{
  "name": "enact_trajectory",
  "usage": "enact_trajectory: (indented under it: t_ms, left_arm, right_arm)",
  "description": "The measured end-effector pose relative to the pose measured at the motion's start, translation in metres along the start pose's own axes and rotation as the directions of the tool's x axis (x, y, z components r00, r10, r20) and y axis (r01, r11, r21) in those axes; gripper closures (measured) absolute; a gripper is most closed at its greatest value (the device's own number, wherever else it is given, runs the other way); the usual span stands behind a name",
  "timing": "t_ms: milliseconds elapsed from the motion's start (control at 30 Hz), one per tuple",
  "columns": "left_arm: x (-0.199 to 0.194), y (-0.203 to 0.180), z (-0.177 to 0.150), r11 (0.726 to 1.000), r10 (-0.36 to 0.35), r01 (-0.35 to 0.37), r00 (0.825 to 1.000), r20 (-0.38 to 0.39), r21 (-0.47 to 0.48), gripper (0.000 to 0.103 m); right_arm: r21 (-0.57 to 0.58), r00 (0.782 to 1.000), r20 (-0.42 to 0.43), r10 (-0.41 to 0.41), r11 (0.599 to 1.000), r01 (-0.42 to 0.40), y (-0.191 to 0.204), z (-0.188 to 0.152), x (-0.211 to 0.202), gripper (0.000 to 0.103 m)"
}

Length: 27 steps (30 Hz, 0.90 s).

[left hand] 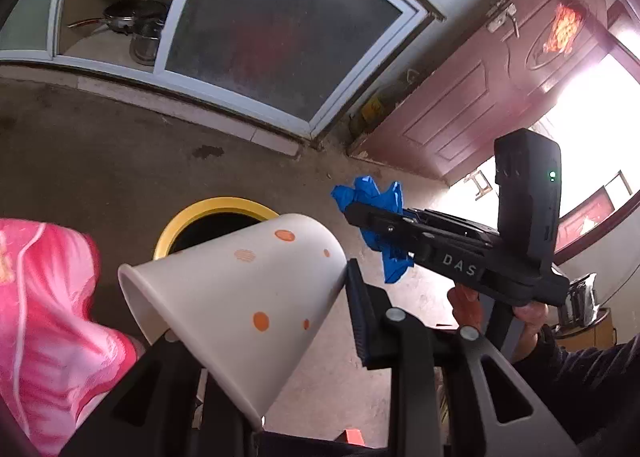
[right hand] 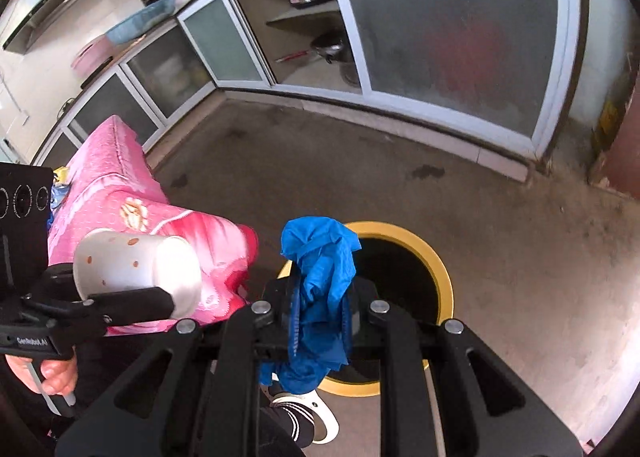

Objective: Collect trash
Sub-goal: 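Carry the paper cup in the left gripper while the right carries the blue glove to the bin, then open both grippers over the bin to drop the cup and glove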

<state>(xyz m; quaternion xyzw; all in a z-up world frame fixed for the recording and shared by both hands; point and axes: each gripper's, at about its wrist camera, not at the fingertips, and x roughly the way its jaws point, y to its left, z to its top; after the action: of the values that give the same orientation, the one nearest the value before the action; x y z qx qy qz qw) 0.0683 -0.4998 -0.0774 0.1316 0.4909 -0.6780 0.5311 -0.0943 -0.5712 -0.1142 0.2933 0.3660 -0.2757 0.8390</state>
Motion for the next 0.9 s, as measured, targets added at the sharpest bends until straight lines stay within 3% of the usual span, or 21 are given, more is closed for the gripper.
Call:
enact_trajectory:
  t_ms: [433, 500, 533, 567, 667, 900]
  left_arm:
    - [0.08, 0.03, 0.021, 0.993, 0.015, -0.027, 0.994, -0.104, -0.115, 0.078]
    - [0.083, 0.037, 0.025, 0.988, -0.006, -0.01, 0.995, -0.099, -0.156, 0.059]
    - [0.082, 0.04, 0.026, 0.983, 0.001, -0.016, 0.997, -0.083, -0.182, 0.036]
    - [0.078, 0.044, 0.026, 0.98, 0.007, -0.02, 0.998, -0.066, -0.197, 0.025]
    - [0.073, 0.05, 0.026, 0.97, -0.025, 0.014, 0.999, -0.043, -0.244, 0.022]
    - [0.069, 0.054, 0.025, 0.959, -0.042, 0.031, 0.999, -0.034, -0.282, 0.019]
  right_arm:
    - [0.05, 0.987, -0.157, -0.039, 0.998, 0.047, -0.03, -0.009, 0.059, 0.087]
    - [0.07, 0.982, -0.186, -0.042, 0.996, 0.056, -0.035, -0.012, 0.065, 0.077]
    - [0.07, 0.978, -0.199, -0.062, 0.995, 0.077, -0.038, -0.014, 0.068, 0.073]
    - [0.065, 0.975, -0.21, -0.072, 0.994, 0.087, -0.041, -0.017, 0.071, 0.062]
    - [0.082, 0.97, -0.229, -0.082, 0.991, 0.103, -0.05, -0.023, 0.074, 0.051]
    - [0.105, 0.967, -0.235, -0.1, 0.986, 0.127, -0.058, -0.029, 0.064, 0.05]
